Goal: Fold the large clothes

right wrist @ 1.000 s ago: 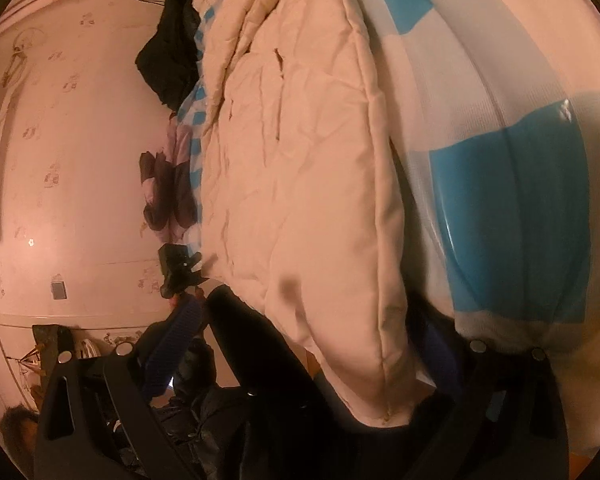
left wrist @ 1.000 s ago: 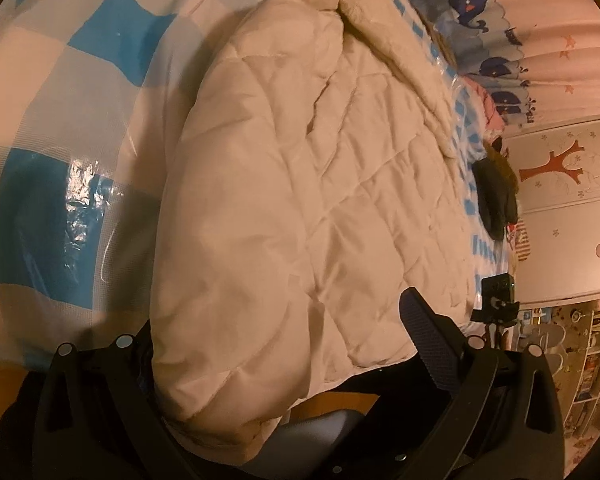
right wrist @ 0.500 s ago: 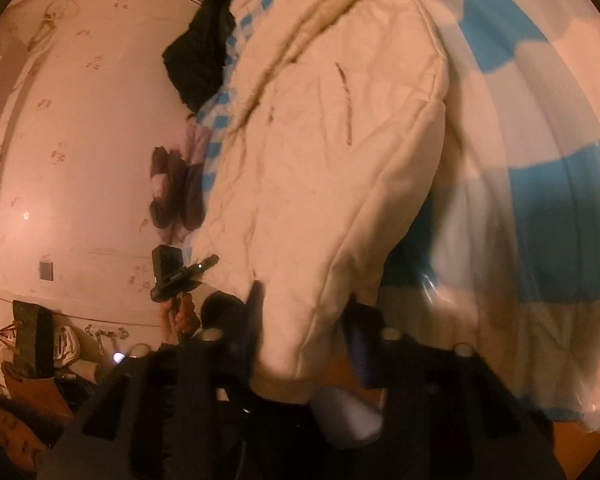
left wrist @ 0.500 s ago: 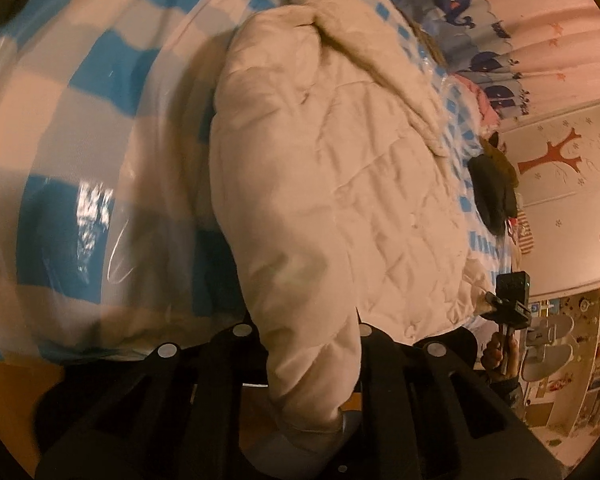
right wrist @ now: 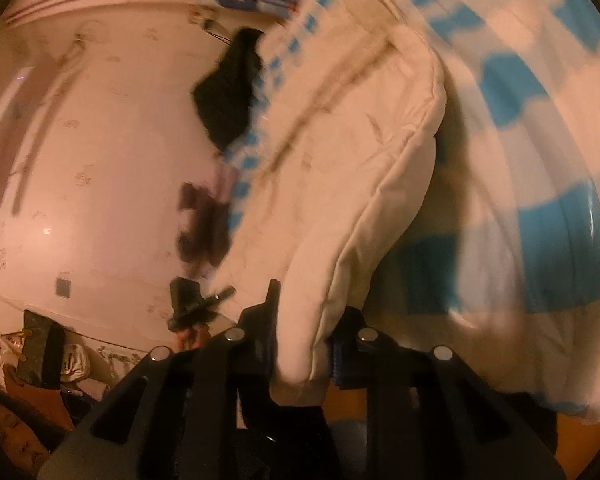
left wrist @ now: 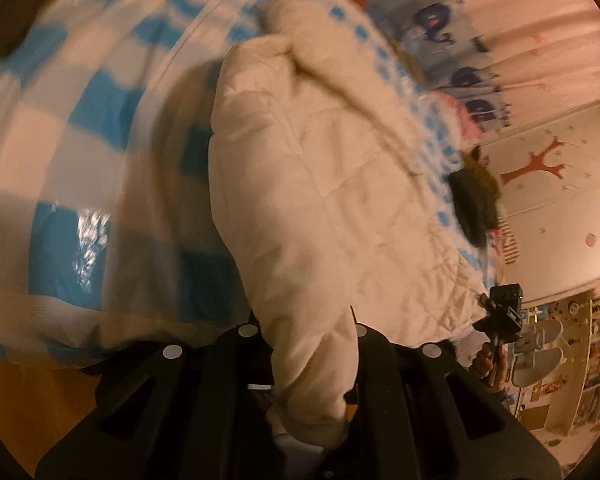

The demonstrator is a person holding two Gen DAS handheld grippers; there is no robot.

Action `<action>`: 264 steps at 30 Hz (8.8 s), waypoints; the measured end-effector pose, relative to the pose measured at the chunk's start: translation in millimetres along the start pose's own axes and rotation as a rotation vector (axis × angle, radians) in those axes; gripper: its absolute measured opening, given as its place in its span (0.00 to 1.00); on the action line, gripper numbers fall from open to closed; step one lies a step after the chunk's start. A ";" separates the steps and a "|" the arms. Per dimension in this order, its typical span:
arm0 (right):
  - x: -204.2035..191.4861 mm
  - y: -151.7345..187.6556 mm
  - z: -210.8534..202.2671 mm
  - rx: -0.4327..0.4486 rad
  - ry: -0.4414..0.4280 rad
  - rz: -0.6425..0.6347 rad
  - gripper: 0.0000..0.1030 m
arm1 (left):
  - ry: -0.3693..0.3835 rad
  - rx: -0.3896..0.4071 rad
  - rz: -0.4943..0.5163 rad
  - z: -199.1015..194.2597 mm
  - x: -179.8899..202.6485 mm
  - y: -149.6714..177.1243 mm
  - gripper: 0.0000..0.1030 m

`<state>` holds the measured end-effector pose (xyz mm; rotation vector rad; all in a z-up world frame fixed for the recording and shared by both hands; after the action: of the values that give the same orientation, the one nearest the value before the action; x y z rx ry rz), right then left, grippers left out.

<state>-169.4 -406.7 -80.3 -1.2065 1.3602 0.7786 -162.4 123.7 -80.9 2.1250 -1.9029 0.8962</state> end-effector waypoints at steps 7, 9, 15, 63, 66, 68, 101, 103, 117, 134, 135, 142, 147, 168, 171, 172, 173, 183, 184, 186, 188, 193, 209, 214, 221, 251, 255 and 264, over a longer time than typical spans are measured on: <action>-49.2 31.1 -17.4 -0.029 -0.027 -0.076 0.21 | 0.090 0.072 0.102 -67.5 46.6 26.2 0.09; -41.2 48.4 -21.7 -0.068 0.007 -0.073 0.21 | 0.081 0.059 0.141 -77.3 44.4 47.0 0.09; 32.0 72.7 -23.5 -0.133 0.088 0.078 0.59 | 0.002 -0.094 0.056 -28.7 -26.6 91.0 0.17; -81.1 -24.8 -40.9 0.273 -0.547 -0.135 0.19 | 0.346 0.269 -0.075 -138.4 32.5 10.4 0.06; -95.2 -71.7 -25.2 0.275 -0.535 -0.168 0.19 | 0.344 0.314 -0.078 -139.8 42.4 -34.8 0.06; -100.8 -101.9 -14.4 0.280 -0.523 -0.176 0.19 | 0.344 0.346 -0.090 -135.7 47.4 -71.3 0.06; 106.6 -324.0 77.6 0.477 -0.166 0.219 0.88 | 0.180 0.193 -0.416 68.3 -42.6 -294.2 0.60; 82.6 -318.7 79.4 0.432 -0.057 0.111 0.88 | 0.191 0.259 -0.435 44.2 -40.4 -294.4 0.82; 75.0 -291.4 305.5 -0.222 0.826 -0.516 0.92 | -0.415 0.242 0.524 193.5 155.0 -252.9 0.87; 147.6 -313.1 164.3 0.212 0.693 -0.180 0.93 | -0.410 0.290 0.092 172.3 9.4 -269.7 0.87; 148.3 -311.9 163.8 0.237 0.660 -0.185 0.93 | -0.344 0.277 0.049 178.5 1.1 -267.6 0.87; 104.7 -310.8 149.8 0.295 0.655 -0.267 0.93 | -0.412 0.308 0.088 171.9 3.4 -262.8 0.87; 127.1 -286.8 148.7 0.288 0.686 -0.300 0.93 | -0.381 0.318 0.087 179.7 8.4 -265.7 0.87; -48.0 6.9 305.8 -0.289 0.199 -0.563 0.93 | -0.043 0.408 -0.260 22.4 -42.2 -134.6 0.87; -34.2 37.8 354.4 -0.391 0.171 -0.484 0.93 | 0.012 0.342 -0.292 24.4 -53.1 -106.0 0.87; -27.6 38.2 366.9 -0.392 0.193 -0.464 0.93 | 0.045 0.324 -0.303 25.3 -54.5 -100.7 0.87; -22.4 35.5 375.2 -0.388 0.214 -0.449 0.93 | 0.099 0.301 -0.316 25.9 -54.6 -94.5 0.87; -50.3 -25.6 383.1 -0.123 0.085 -0.259 0.93 | 0.403 0.103 -0.409 57.3 -43.2 -77.0 0.89; -52.9 -29.4 383.5 -0.116 0.076 -0.247 0.93 | 0.420 0.086 -0.403 62.1 -37.2 -76.1 0.89; -56.9 -31.3 381.8 -0.101 0.061 -0.233 0.93 | 0.441 0.072 -0.398 73.5 -23.4 -77.1 0.89; -57.5 -30.4 381.9 -0.098 0.053 -0.228 0.94 | 0.437 0.082 -0.397 85.6 -11.0 -81.4 0.89; -49.2 -17.2 377.9 -0.163 0.071 -0.234 0.94 | 0.358 0.109 -0.536 125.1 -14.3 -98.5 0.89; 49.9 -140.5 253.2 -0.040 0.863 -0.529 0.95 | 0.210 0.156 -0.504 141.9 -17.3 -125.3 0.64; 31.0 -135.0 241.3 -0.033 0.747 -0.482 0.95 | 0.192 0.144 -0.514 144.3 -22.0 -127.3 0.66; 3.8 -99.6 127.4 0.172 0.324 -0.143 0.95 | 0.214 0.135 -0.527 143.7 -22.9 -130.0 0.71; 106.4 -122.3 78.2 0.320 0.108 0.241 0.94 | 0.241 0.122 -0.540 145.2 -26.0 -127.7 0.78; 105.2 -120.7 74.1 0.374 0.075 0.221 0.27 | 0.241 0.123 -0.537 144.8 -26.6 -127.7 0.78; 51.3 -110.5 59.1 0.400 0.044 0.062 0.20 | 0.241 0.192 -0.437 122.3 -18.3 -128.3 0.39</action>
<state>-40.8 -391.9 -120.4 -0.8732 1.5096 0.4923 -1.5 103.3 -154.6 2.2808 -1.2150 1.1990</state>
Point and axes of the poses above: each gripper's, at about its wrist camera, not at the fingertips, and z roughly the way its jaws point, x to its right, y to its underside, the point moved 8 cm from there along z, roughly the way its jaws point, and after that the axes turned 10 degrees about -y, right-handed, at the moved point
